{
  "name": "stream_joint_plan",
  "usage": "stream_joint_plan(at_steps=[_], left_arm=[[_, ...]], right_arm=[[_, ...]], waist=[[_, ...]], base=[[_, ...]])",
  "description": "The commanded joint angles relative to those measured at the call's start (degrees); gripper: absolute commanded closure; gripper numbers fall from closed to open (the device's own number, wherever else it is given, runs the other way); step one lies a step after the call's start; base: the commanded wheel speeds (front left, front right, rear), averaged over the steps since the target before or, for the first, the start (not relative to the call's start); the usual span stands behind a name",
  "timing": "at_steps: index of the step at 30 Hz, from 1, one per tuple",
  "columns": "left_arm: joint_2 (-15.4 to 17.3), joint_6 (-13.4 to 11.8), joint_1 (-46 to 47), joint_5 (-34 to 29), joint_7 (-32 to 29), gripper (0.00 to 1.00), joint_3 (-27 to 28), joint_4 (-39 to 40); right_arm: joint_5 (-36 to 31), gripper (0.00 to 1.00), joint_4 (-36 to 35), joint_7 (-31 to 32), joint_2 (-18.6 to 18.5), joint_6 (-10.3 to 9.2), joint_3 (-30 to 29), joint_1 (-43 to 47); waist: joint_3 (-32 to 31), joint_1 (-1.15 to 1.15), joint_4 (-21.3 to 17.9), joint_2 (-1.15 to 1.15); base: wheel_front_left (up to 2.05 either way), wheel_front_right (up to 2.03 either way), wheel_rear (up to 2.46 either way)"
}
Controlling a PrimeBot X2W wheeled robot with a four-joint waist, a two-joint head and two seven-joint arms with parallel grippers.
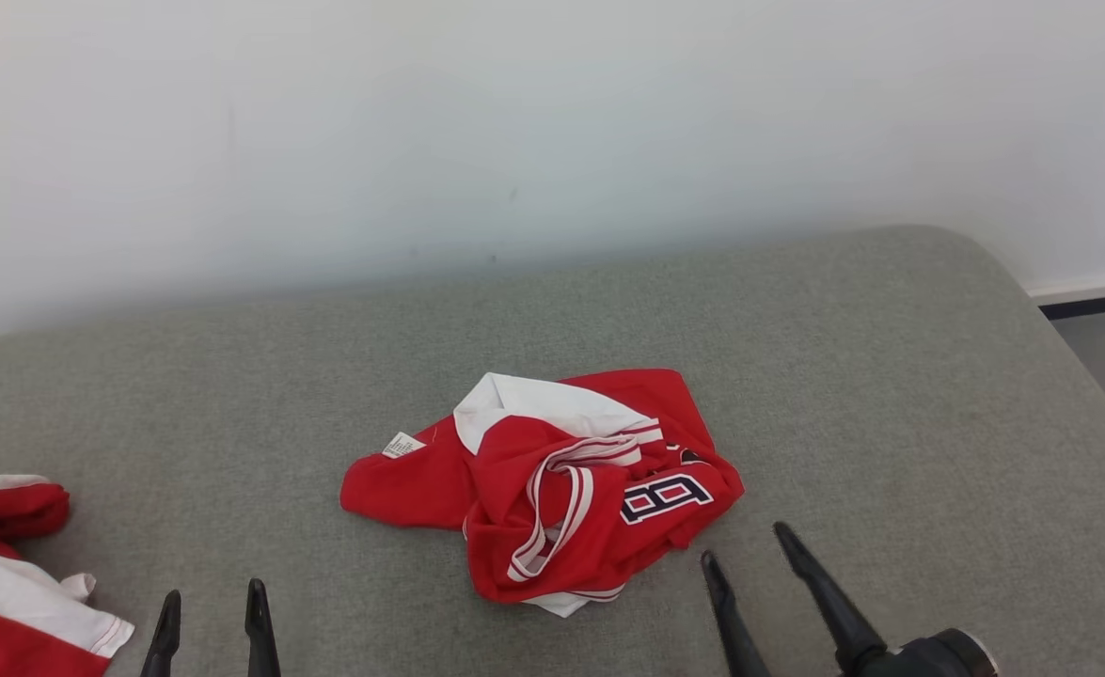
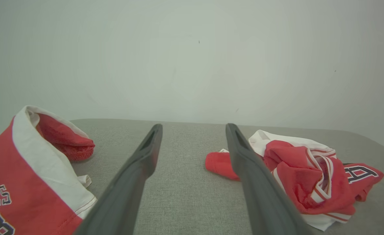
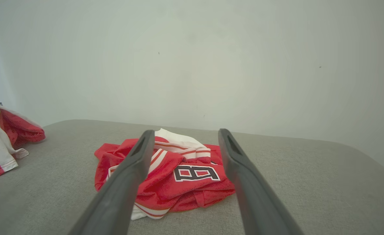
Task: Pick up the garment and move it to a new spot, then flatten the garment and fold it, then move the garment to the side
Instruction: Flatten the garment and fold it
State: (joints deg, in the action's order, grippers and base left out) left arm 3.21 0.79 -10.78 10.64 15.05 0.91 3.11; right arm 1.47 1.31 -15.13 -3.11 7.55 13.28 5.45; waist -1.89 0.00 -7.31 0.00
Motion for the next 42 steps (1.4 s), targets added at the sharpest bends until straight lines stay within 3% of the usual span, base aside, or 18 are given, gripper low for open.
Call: stream_joint_plan(at_steps=[1,5,13,31,42], left_arm=[[-0.3,0.2,-1.2,-0.2,0.2,0.0,0.1,0.6],[-0.3,0.6,-2.7,-0.2,0.2,0.0,0.1,1.9],[-0.4,-0.2,-4.7,-1.0,0.2,0.0,-0.6,2.7],[-0.3,2.4,-4.8,-4.0,0.2,0.0,-2.2,1.1],[-0.4,2.6,-4.1,-3.9,0.2,0.0,-2.1,0.2]], right_arm=[[-0.5,0.0,-0.1,0.0,-0.7,-0.13,0.6,0.7],[-0.6,0.0,-0.7,0.0,-1.6,-0.13,2.3,1.8],[-0.5,0.0,-2.2,0.0,0.2,-0.13,-5.1,3.6],[0.0,0.0,-1.7,0.0,0.3,-0.13,-3.9,5.2],[0.3,0.0,-1.6,0.0,0.3,-0.13,-4.7,5.3]], waist=[[-0.9,0.0,0.9,0.0],[-1.8,0.0,1.8,0.0],[-2.6,0.0,2.8,0.0],[-4.2,0.0,3.5,0.0],[-4.2,0.0,3.7,0.0]], base=[[0.0,0.0,0.0],[0.0,0.0,0.0],[0.0,0.0,0.0],[0.0,0.0,0.0],[0.0,0.0,0.0]])
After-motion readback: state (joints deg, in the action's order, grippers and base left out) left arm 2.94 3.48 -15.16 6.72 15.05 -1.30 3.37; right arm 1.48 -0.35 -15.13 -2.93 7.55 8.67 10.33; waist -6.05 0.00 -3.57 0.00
